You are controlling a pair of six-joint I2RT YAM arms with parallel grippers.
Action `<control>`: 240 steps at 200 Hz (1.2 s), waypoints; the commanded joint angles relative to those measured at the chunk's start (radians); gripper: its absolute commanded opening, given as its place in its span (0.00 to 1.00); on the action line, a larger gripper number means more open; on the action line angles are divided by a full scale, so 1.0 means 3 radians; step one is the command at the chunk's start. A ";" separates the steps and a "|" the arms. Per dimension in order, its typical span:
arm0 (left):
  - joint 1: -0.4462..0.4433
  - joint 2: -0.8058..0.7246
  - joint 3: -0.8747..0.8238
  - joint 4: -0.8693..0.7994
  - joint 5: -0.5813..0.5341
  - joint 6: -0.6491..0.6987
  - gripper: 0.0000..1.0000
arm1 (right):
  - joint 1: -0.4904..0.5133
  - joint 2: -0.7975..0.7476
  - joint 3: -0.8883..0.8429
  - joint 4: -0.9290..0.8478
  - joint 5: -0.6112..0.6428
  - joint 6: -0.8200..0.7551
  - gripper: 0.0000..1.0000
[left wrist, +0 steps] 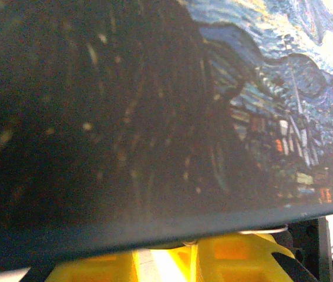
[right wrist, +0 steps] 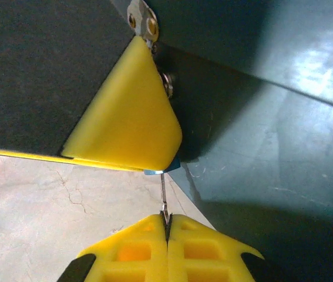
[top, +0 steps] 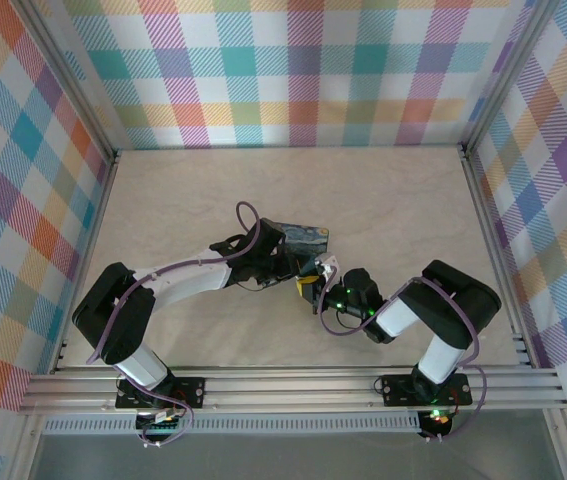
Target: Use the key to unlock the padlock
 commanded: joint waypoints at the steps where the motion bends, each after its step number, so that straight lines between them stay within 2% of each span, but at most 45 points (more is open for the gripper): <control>1: -0.0061 -0.0008 0.0070 -0.0002 0.0190 0.0001 0.19 | 0.0036 -0.0081 0.0061 0.0375 0.0082 -0.0196 0.00; 54: -0.0067 -0.0033 0.0064 0.0004 0.0181 -0.0001 0.19 | 0.0027 -0.0115 -0.0006 0.0321 0.0164 -0.0254 0.00; 95: -0.0064 -0.0039 0.0046 0.0018 0.0151 0.0002 0.19 | -0.0006 -0.0120 -0.0049 0.0303 -0.0016 -0.0187 0.00; 240: -0.0036 -0.0083 0.0043 0.0014 0.0108 0.0016 0.20 | -0.0008 0.0016 -0.0261 0.0369 -0.0173 -0.0072 0.00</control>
